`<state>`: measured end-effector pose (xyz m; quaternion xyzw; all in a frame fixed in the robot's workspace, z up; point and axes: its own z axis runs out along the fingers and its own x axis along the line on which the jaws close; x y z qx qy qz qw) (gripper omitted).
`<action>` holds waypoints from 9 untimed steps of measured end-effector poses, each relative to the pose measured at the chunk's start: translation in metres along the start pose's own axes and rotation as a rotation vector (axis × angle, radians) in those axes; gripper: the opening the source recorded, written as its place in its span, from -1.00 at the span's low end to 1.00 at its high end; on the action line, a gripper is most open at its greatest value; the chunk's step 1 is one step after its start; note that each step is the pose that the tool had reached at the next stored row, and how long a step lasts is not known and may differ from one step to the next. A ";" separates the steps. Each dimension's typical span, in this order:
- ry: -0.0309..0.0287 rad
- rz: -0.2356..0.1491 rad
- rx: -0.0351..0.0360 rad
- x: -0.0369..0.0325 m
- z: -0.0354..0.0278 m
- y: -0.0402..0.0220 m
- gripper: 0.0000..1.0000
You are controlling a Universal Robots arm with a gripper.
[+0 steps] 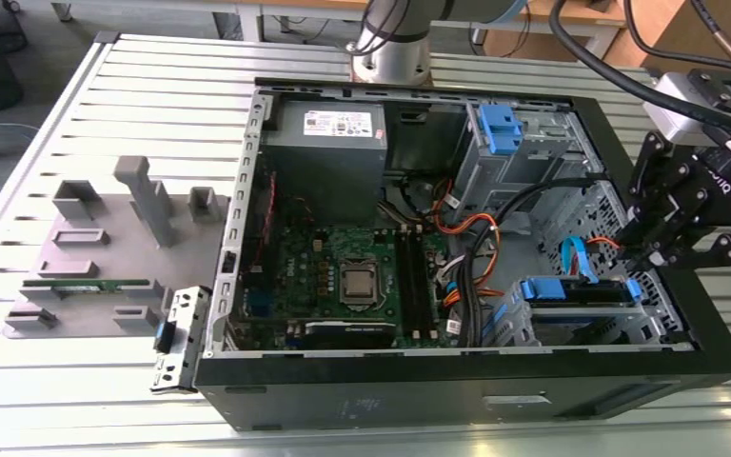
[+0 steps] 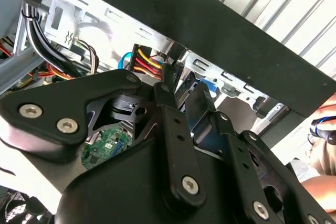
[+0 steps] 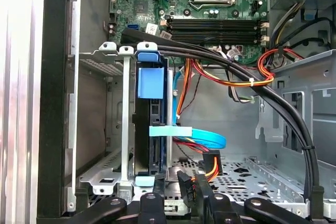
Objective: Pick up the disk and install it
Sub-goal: 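Insert the second disk wire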
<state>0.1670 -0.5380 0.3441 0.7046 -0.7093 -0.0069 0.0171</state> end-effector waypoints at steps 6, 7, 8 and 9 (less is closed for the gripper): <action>0.0024 0.000 0.0000 -0.0001 0.0000 0.0000 -0.27; 0.0028 0.000 0.0000 0.0000 0.0000 0.0000 -0.30; 0.0034 0.000 0.0000 0.0000 0.0000 0.0000 -0.44; 0.0037 0.000 0.0001 0.0000 0.0000 0.0000 -0.44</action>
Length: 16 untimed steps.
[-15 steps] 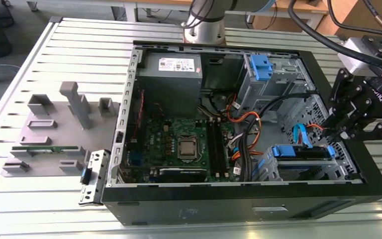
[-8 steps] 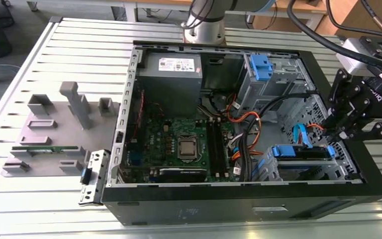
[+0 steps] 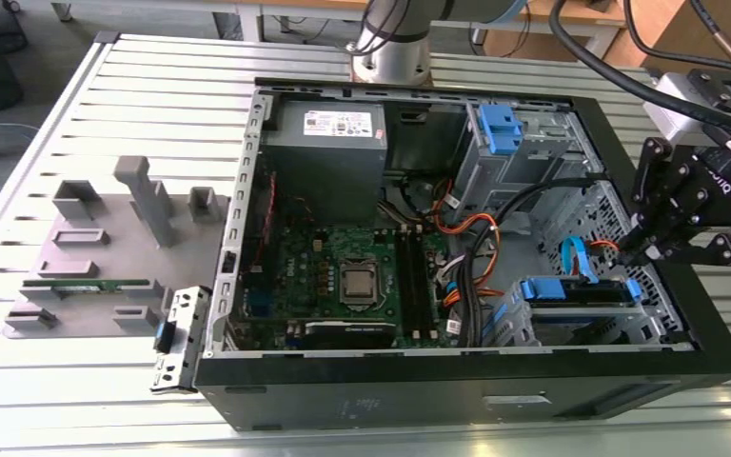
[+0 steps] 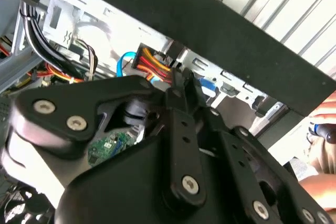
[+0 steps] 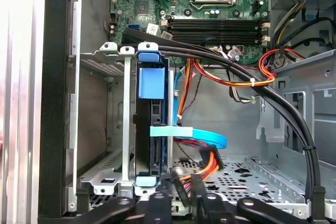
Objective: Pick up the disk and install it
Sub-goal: 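Insert the second disk wire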
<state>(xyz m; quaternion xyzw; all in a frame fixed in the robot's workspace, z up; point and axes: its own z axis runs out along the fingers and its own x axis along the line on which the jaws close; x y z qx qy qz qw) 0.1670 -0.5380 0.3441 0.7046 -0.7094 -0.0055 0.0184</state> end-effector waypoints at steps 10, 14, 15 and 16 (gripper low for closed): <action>0.0028 0.000 0.0013 -0.0002 -0.0001 0.0014 -0.67; 0.0027 0.000 0.0126 0.0000 0.0003 0.0103 -0.67; 0.0025 0.000 0.0154 0.0000 0.0004 0.0123 -0.67; 0.0025 0.000 0.0175 0.0000 0.0004 0.0140 -0.67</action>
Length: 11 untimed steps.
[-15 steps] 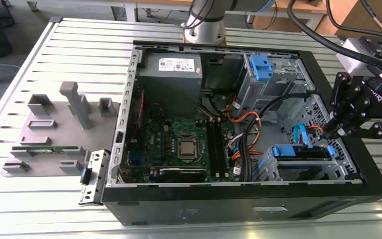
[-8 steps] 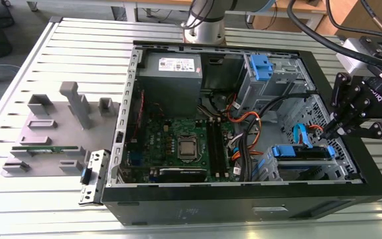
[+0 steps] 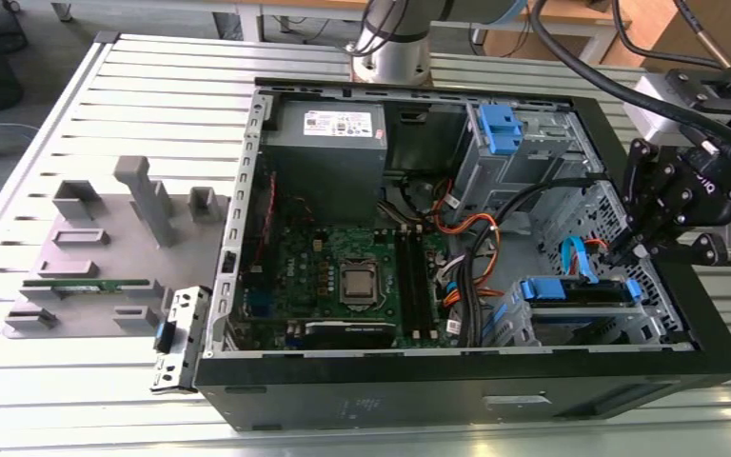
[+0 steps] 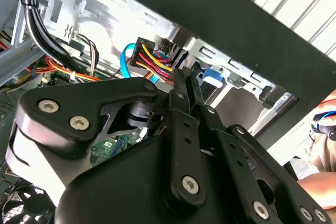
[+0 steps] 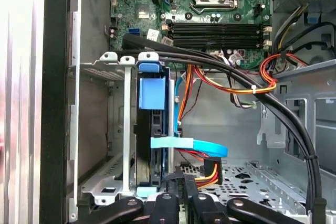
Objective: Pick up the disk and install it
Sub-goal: 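Insert the second disk wire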
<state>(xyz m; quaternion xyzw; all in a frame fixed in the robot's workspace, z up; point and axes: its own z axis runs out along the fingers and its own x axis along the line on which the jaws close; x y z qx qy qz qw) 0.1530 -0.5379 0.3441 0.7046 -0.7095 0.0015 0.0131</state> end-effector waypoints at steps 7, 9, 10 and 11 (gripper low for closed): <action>0.0001 0.000 0.0033 0.0043 0.0001 0.0028 -0.67; 0.0001 0.000 0.0037 0.0063 0.0002 0.0036 -0.67; 0.0001 0.000 0.0038 0.0074 0.0002 0.0040 -0.67; 0.0000 0.000 0.0039 0.0086 0.0003 0.0043 -0.67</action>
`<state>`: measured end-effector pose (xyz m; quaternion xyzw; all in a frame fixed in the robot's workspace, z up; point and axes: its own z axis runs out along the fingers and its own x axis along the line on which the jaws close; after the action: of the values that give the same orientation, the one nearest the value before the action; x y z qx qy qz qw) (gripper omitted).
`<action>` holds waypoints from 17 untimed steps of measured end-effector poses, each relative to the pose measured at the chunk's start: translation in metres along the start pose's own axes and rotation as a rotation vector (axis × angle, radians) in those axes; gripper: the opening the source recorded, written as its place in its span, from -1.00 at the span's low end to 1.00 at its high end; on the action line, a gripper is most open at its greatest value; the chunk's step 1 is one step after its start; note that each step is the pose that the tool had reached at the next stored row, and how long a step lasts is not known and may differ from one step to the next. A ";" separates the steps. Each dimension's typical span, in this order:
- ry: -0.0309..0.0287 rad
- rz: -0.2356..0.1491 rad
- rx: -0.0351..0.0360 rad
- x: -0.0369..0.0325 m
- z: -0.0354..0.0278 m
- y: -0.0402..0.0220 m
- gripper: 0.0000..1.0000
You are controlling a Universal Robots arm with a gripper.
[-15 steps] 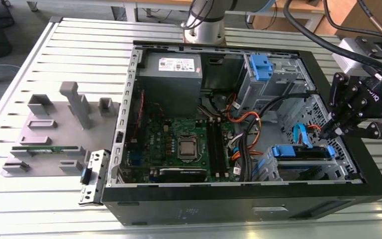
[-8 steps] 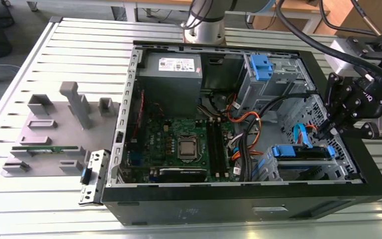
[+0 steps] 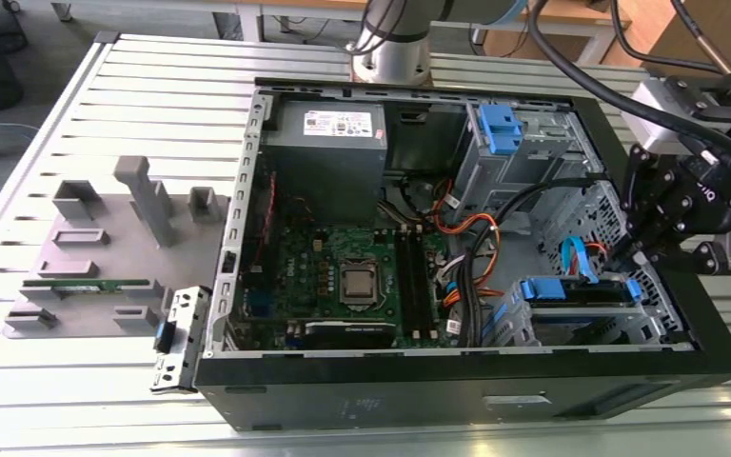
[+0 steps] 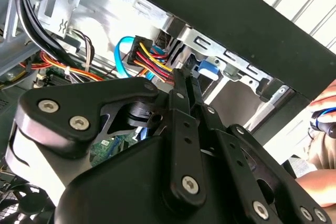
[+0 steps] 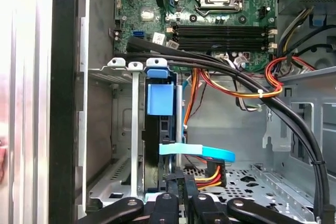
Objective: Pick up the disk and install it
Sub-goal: 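Insert the second disk wire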
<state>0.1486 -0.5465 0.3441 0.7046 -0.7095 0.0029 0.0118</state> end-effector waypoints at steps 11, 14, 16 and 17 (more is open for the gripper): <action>0.0036 0.000 0.0007 0.0093 0.0010 0.0019 -0.67; 0.0039 0.000 -0.0004 0.0101 0.0025 0.0019 -0.67; 0.0041 0.000 -0.0022 0.0104 0.0037 0.0019 -0.67; 0.0042 0.000 -0.0027 0.0105 0.0041 0.0018 -0.67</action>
<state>0.1467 -0.5570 0.3402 0.7045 -0.7095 0.0034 0.0142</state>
